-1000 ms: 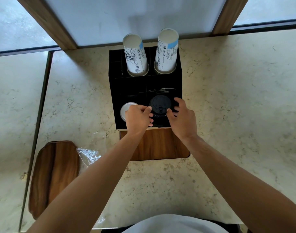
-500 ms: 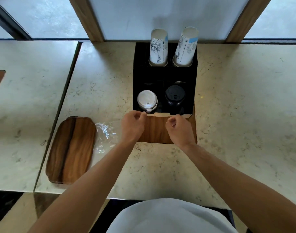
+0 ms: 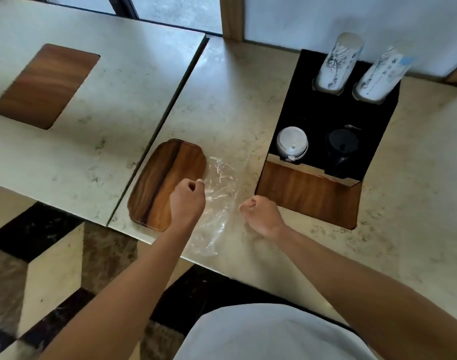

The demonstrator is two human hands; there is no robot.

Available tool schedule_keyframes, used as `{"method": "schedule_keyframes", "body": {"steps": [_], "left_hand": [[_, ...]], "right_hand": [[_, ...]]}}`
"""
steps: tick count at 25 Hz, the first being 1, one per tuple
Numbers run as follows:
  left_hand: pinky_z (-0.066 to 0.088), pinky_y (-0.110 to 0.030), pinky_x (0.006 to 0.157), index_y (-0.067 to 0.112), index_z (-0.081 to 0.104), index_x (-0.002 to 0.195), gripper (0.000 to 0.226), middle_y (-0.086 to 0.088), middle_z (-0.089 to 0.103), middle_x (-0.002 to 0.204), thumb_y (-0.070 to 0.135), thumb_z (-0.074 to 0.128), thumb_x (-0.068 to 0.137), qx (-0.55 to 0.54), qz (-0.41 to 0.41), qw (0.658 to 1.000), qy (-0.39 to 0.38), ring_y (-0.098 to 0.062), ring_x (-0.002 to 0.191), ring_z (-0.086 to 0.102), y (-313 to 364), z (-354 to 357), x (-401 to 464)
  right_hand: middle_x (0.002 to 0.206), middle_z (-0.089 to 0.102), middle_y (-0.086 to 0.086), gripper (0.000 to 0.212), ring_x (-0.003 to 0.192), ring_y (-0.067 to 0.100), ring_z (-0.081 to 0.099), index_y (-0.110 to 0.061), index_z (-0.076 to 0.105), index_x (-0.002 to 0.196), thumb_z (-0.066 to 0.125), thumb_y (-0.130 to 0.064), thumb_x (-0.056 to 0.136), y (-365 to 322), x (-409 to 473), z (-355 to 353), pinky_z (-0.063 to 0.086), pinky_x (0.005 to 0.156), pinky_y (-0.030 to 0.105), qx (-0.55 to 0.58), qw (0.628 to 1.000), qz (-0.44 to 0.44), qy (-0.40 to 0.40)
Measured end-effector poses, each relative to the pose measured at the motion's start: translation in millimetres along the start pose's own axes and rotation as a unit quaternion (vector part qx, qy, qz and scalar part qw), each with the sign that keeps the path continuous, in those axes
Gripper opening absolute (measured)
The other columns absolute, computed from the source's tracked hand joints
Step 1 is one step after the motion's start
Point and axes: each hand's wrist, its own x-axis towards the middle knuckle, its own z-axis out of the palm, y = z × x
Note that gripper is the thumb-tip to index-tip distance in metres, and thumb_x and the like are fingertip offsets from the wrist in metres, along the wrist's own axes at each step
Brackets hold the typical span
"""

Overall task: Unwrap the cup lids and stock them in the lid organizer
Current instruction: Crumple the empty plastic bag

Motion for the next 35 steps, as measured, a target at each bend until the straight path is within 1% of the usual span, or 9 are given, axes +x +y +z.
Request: {"method": "schedule_keyframes", "body": {"steps": [3,7,12,17,20,24,28,32,35], "left_hand": [[0.042,-0.030,0.072,0.014,0.069,0.105,0.021,0.002,0.069,0.096,0.026,0.054,0.097,0.073,-0.016,0.995,-0.061,-0.020,0.091,0.063,-30,-5,1],[0.042,-0.030,0.086,0.012,0.064,0.129,0.035,-0.004,0.068,0.124,0.024,0.056,0.097,0.090,-0.002,0.990,-0.105,-0.019,0.107,0.061,-50,2,0],[0.046,-0.033,0.078,0.014,0.064,0.121,0.034,0.000,0.069,0.108,0.032,0.060,0.093,0.045,-0.066,0.990,-0.115,-0.018,0.096,0.063,-53,9,1],[0.047,-0.033,0.064,0.013,0.066,0.083,0.019,-0.009,0.060,0.073,0.027,0.062,0.094,-0.029,-0.100,0.976,-0.192,-0.024,0.064,0.056,-42,23,4],[0.045,-0.029,0.060,0.008,0.068,0.090,0.017,-0.004,0.058,0.070,0.024,0.067,0.094,-0.052,-0.101,0.969,-0.221,-0.019,0.059,0.053,-26,33,-5],[0.045,-0.023,0.046,0.009,0.062,0.084,0.011,-0.008,0.058,0.068,0.016,0.061,0.091,-0.230,-0.170,0.918,-0.275,-0.017,0.053,0.051,5,46,-17],[0.044,-0.032,0.052,0.002,0.065,0.076,0.012,-0.013,0.062,0.069,0.003,0.058,0.086,-0.241,-0.168,0.891,-0.345,-0.024,0.054,0.053,24,60,-27],[0.052,-0.030,0.048,-0.001,0.067,0.096,0.010,-0.010,0.060,0.067,-0.005,0.059,0.095,-0.257,-0.150,0.871,-0.390,-0.021,0.050,0.054,35,74,-32],[0.050,-0.027,0.042,0.006,0.072,0.095,0.014,-0.007,0.062,0.065,-0.003,0.062,0.097,-0.258,-0.145,0.870,-0.394,-0.016,0.045,0.055,43,82,-35]], "right_hand": [[0.075,0.074,0.024,0.029,0.055,0.028,0.069,0.002,0.064,0.070,0.058,-0.021,0.086,-5,8,20,0.060,0.059,0.049,0.038,0.999,0.023,-0.002],[0.076,0.076,0.018,0.027,0.065,0.032,0.074,-0.001,0.071,0.081,0.066,-0.025,0.089,-11,19,39,0.062,0.063,0.047,0.046,0.997,0.048,0.037],[0.082,0.077,0.010,0.013,0.082,0.029,0.074,-0.011,0.071,0.084,0.070,-0.023,0.088,-6,27,40,0.061,0.082,0.045,0.068,0.994,0.064,0.056],[0.065,0.067,0.002,0.011,0.059,0.017,0.060,-0.017,0.069,0.082,0.071,-0.020,0.092,5,18,17,0.056,0.068,0.040,0.135,0.989,0.058,0.034],[0.064,0.064,0.002,0.004,0.057,0.017,0.057,-0.014,0.070,0.089,0.070,-0.016,0.093,15,10,-3,0.051,0.060,0.035,0.177,0.983,0.043,0.026],[0.062,0.063,0.000,0.009,0.055,0.014,0.057,-0.015,0.070,0.087,0.067,-0.009,0.093,35,-5,-34,0.051,0.057,0.029,0.222,0.972,0.045,0.056],[0.062,0.066,-0.002,0.009,0.055,0.010,0.060,-0.017,0.073,0.088,0.068,-0.014,0.094,58,-23,-60,0.053,0.055,0.023,0.218,0.971,0.037,0.091],[0.060,0.064,-0.002,0.011,0.054,0.012,0.057,-0.016,0.076,0.098,0.065,-0.015,0.097,77,-41,-84,0.049,0.050,0.023,0.245,0.963,0.026,0.114],[0.059,0.060,0.000,0.017,0.049,0.012,0.053,-0.020,0.077,0.106,0.060,-0.016,0.102,88,-52,-98,0.046,0.047,0.024,0.299,0.948,-0.006,0.111]]}}
